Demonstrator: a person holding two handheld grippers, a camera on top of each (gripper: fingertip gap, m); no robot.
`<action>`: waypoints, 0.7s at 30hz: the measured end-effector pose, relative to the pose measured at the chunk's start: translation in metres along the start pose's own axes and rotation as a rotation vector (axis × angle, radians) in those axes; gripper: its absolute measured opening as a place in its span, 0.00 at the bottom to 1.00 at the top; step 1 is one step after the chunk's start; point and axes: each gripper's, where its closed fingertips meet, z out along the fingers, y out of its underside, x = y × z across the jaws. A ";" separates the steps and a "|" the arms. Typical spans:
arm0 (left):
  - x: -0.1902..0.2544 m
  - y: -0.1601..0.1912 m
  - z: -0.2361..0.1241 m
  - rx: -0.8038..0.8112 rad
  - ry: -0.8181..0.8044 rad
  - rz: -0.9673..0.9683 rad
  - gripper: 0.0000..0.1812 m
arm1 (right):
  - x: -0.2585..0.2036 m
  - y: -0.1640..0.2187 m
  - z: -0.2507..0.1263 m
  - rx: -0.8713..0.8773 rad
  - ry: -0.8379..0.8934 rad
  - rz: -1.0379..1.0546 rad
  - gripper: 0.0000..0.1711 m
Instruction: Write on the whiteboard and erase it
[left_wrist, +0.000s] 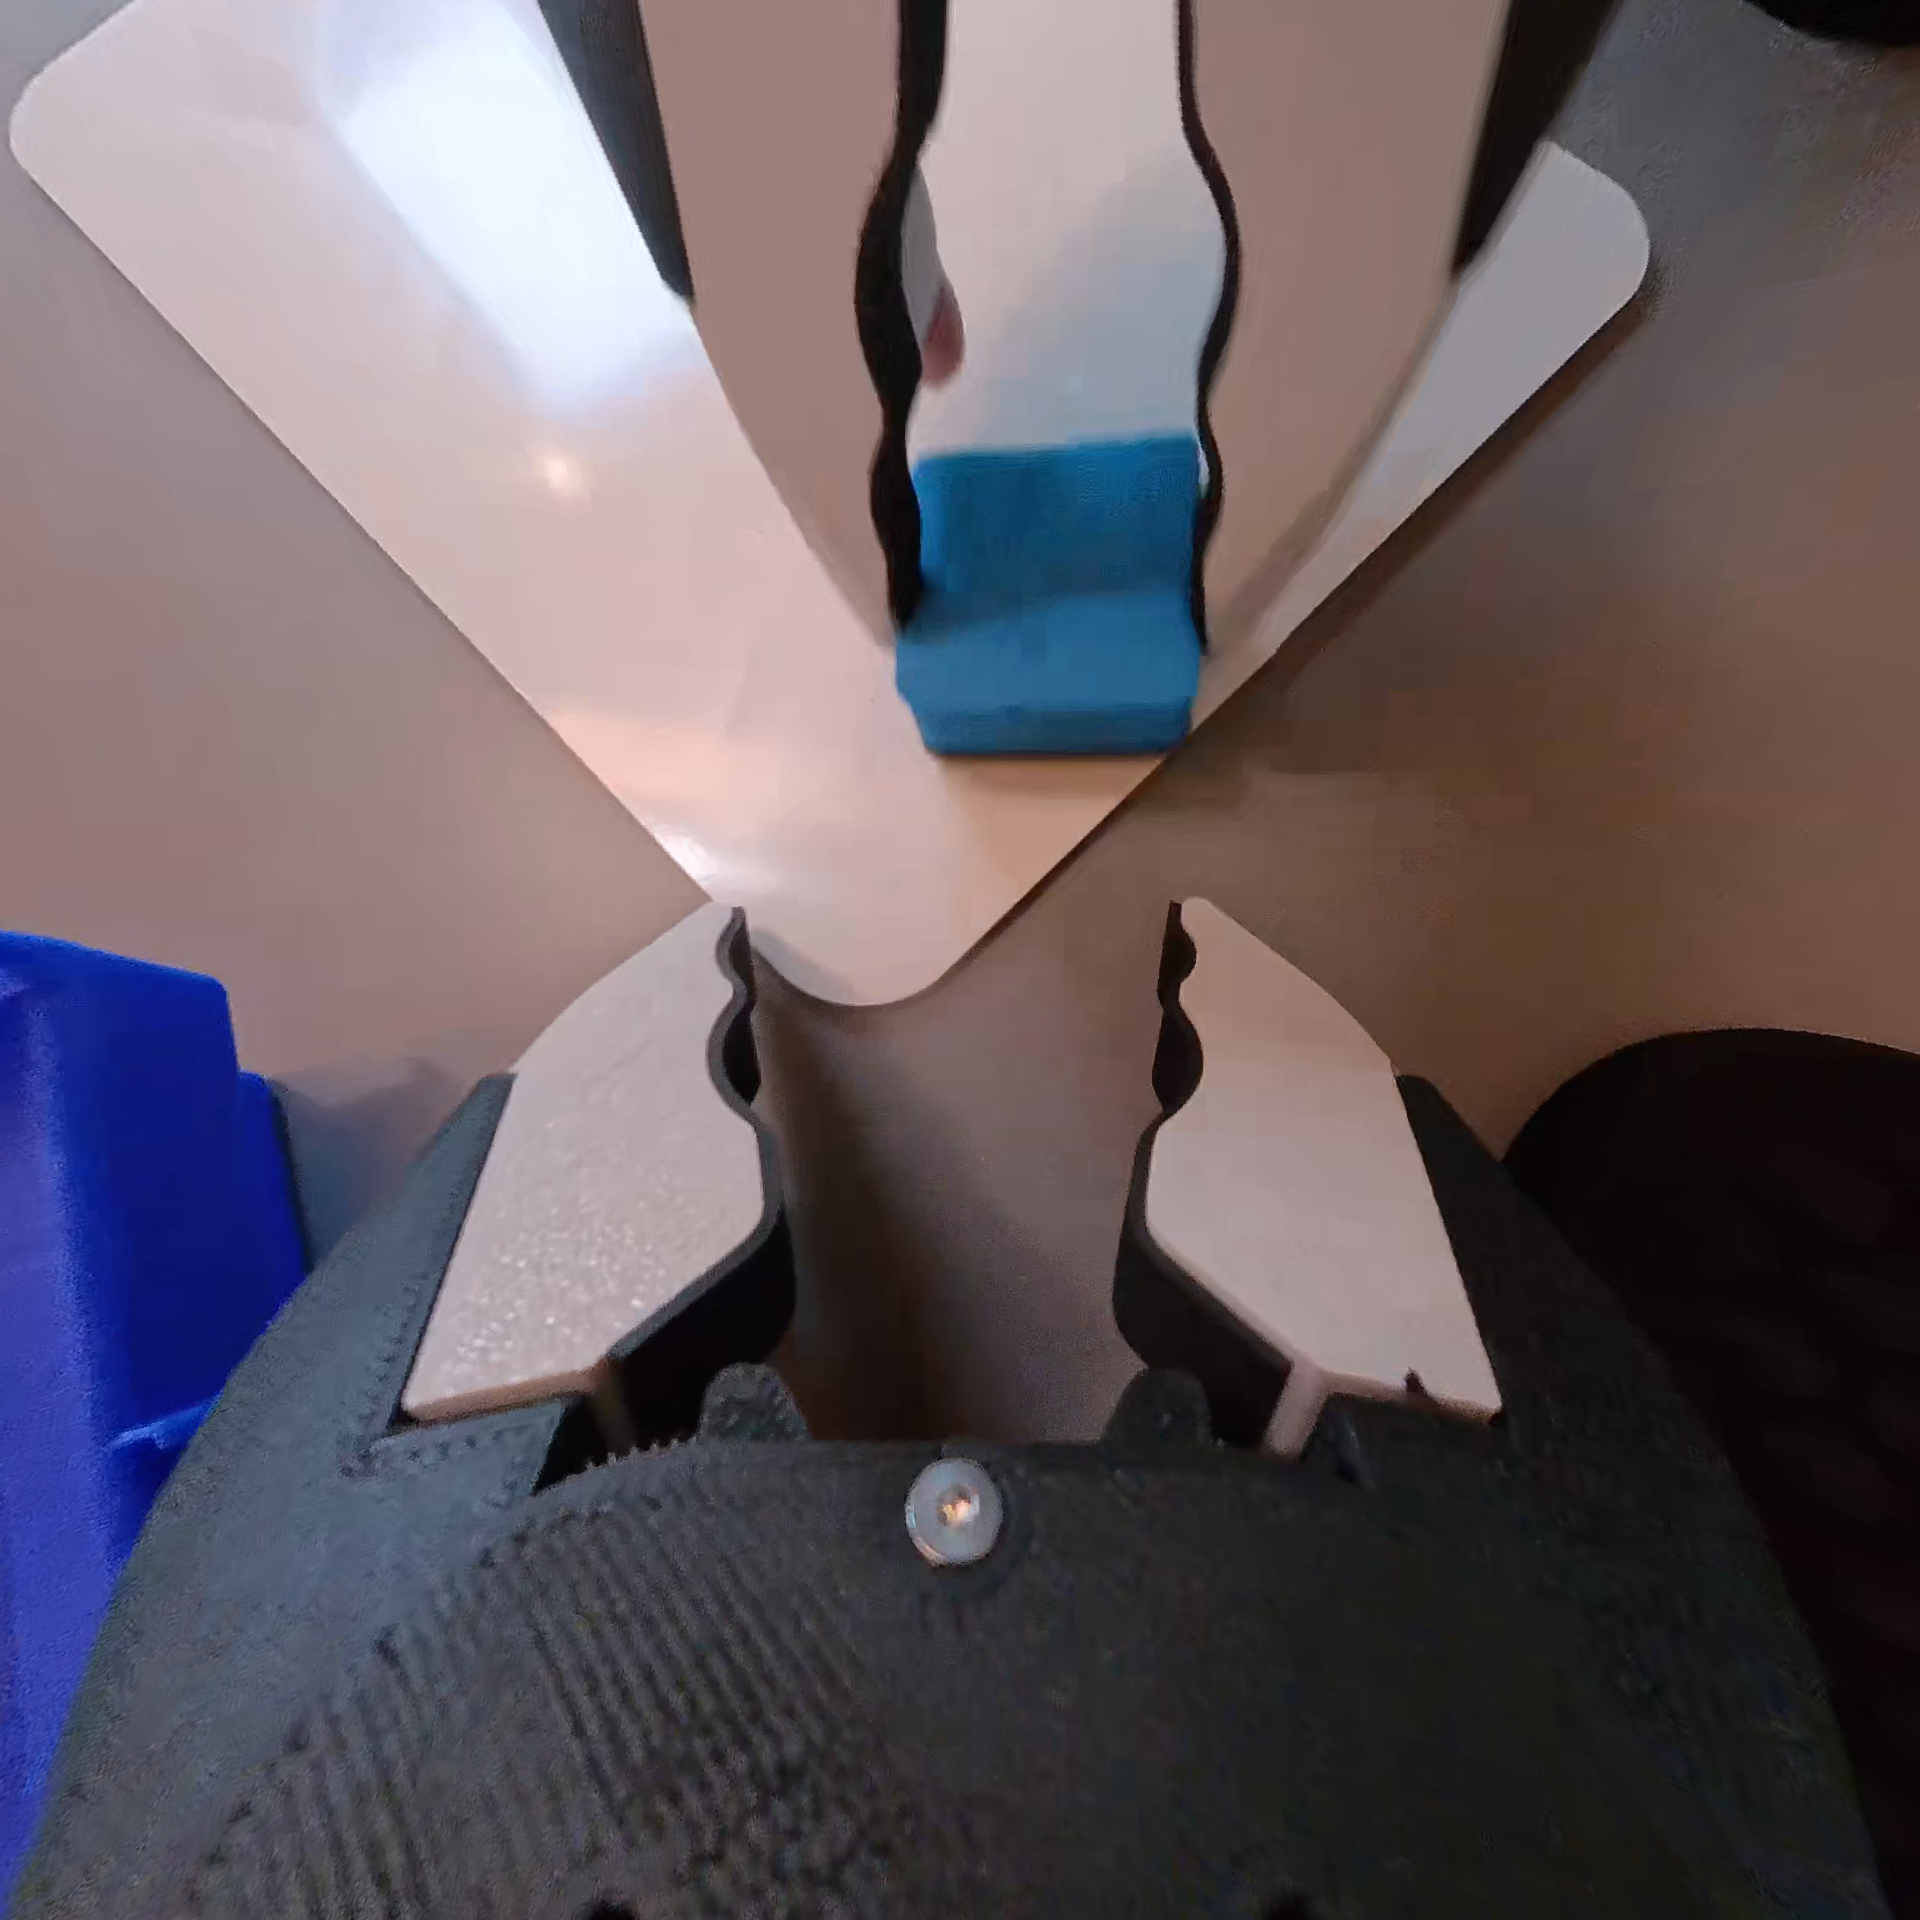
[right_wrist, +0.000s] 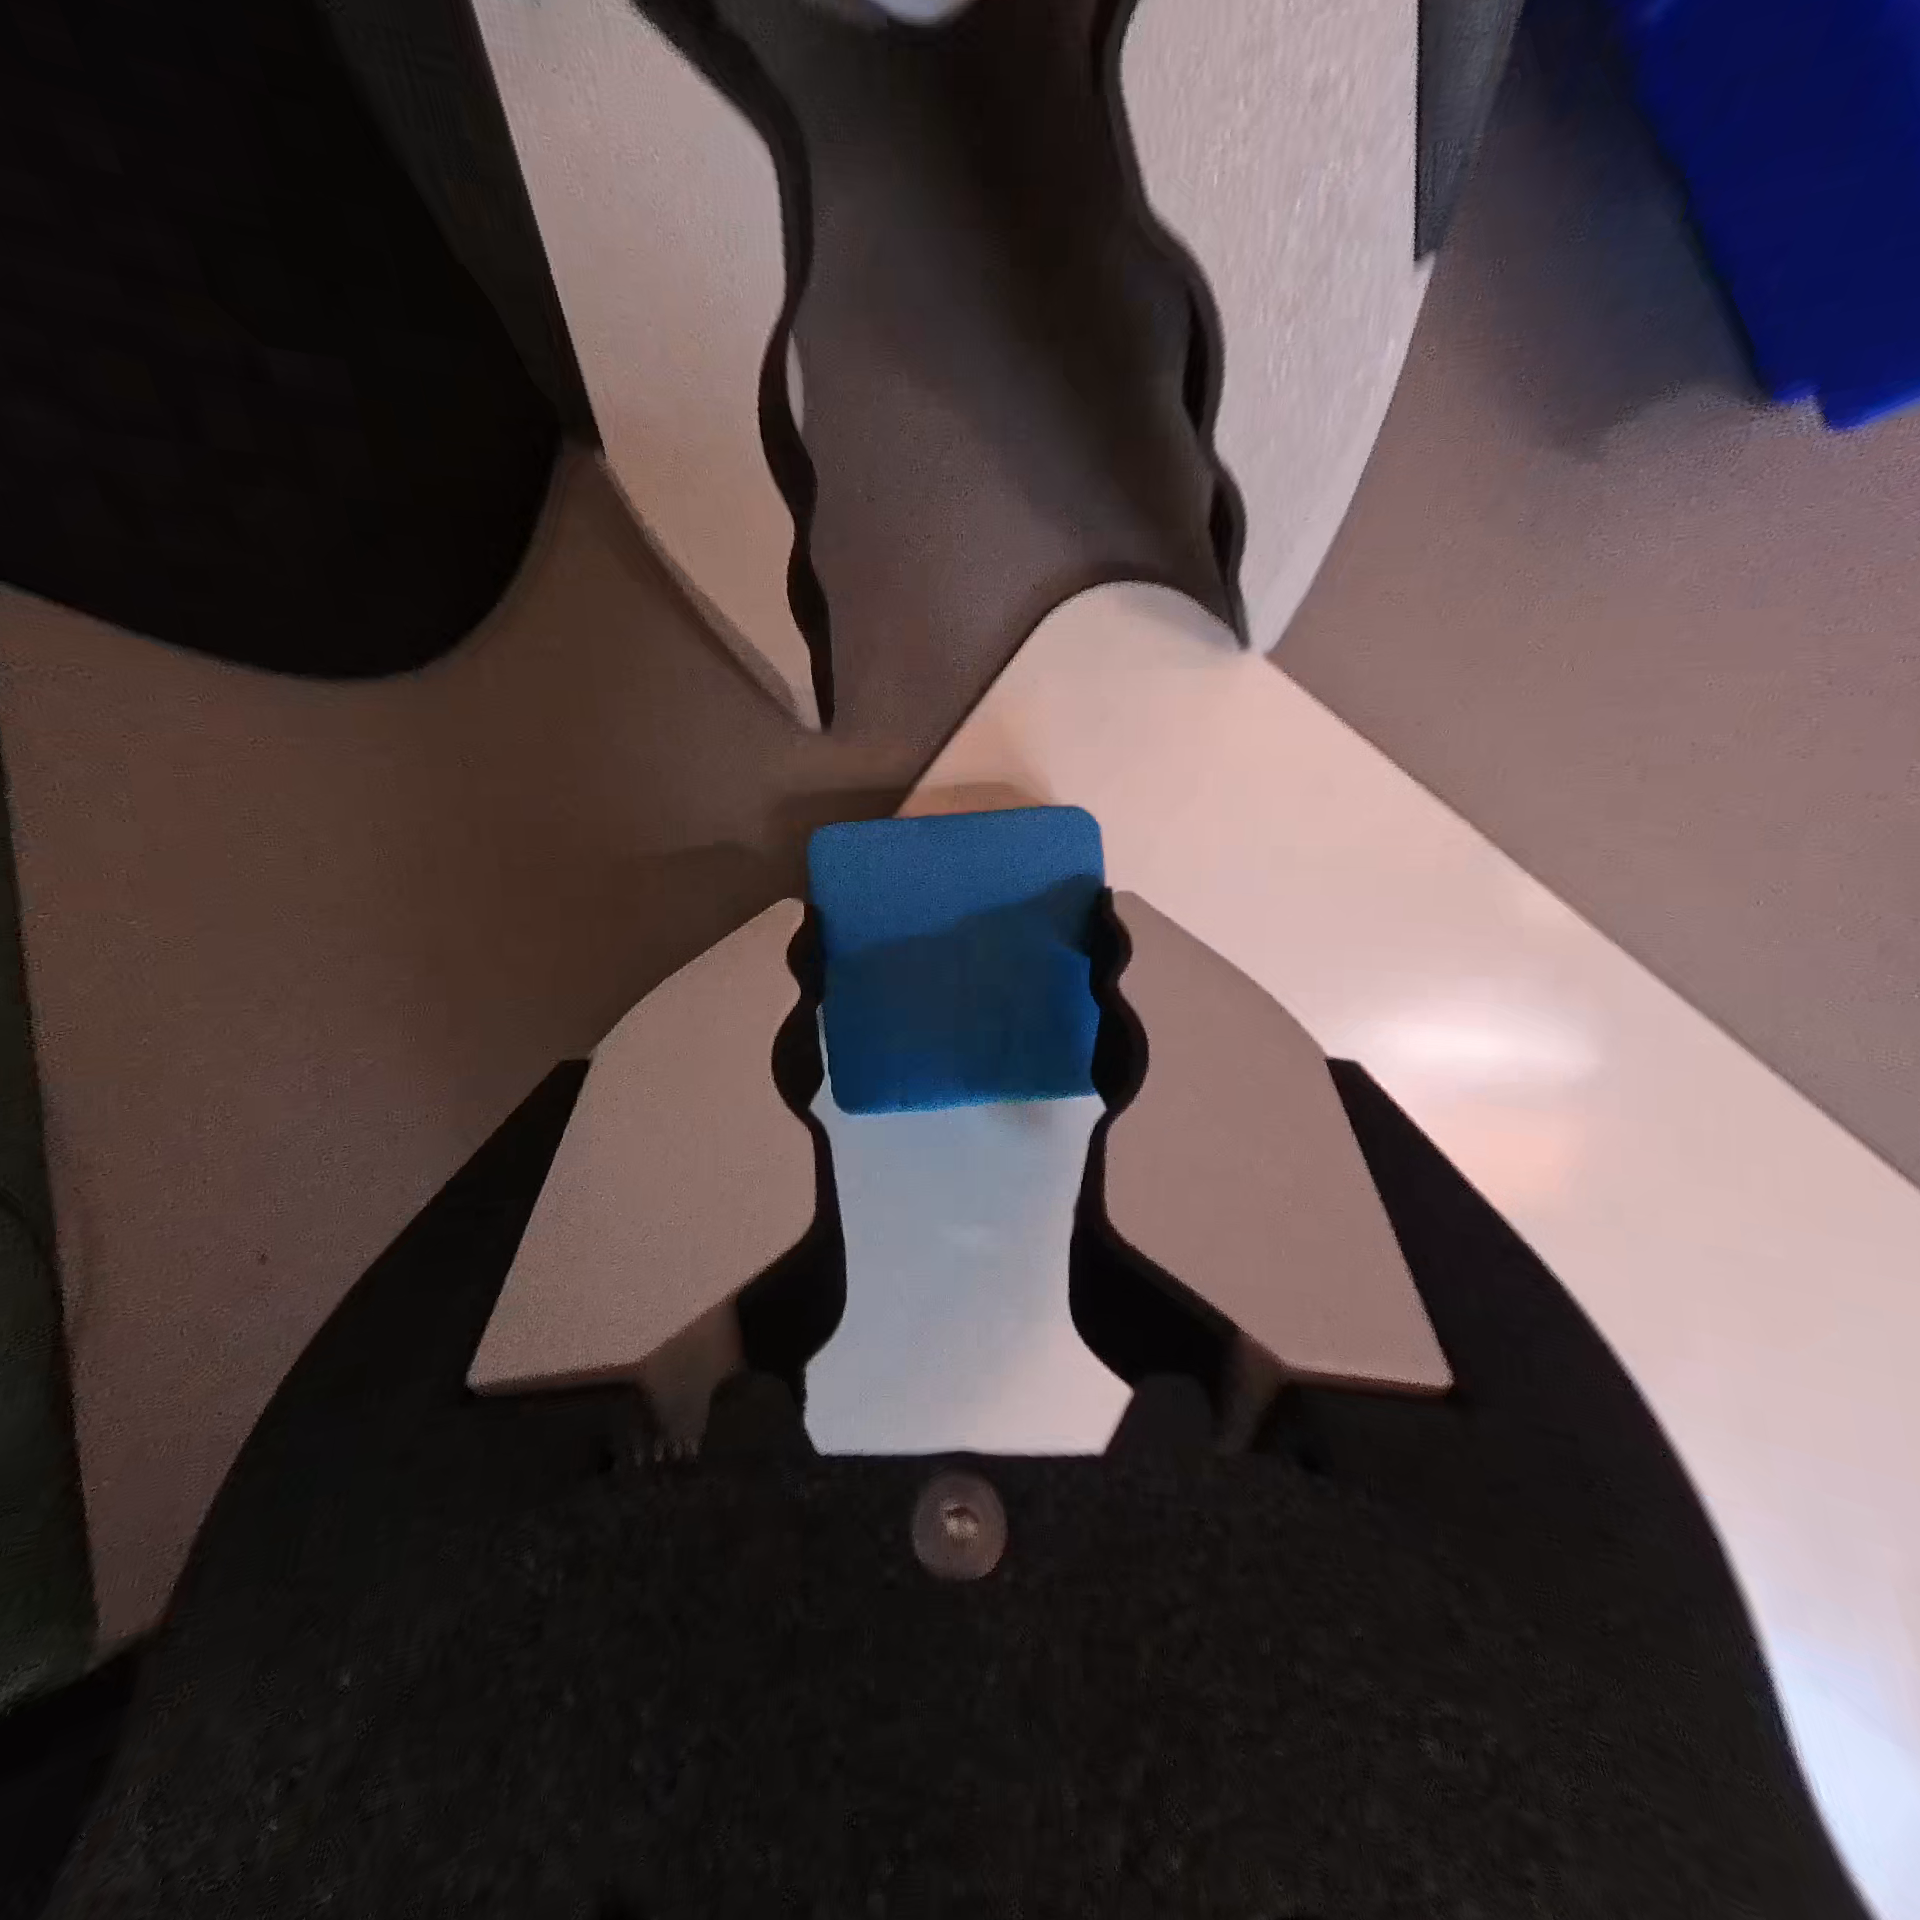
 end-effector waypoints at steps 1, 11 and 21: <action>0.000 0.000 0.000 0.001 -0.003 0.006 0.42 | 0.005 0.009 -0.006 -0.020 0.001 0.007 0.29; -0.001 0.001 0.001 0.016 0.020 -0.035 0.42 | 0.215 0.109 -0.070 0.069 0.259 0.519 0.29; -0.003 -0.001 0.002 0.033 0.010 -0.033 0.41 | 0.174 0.178 -0.097 -0.051 0.382 0.666 0.29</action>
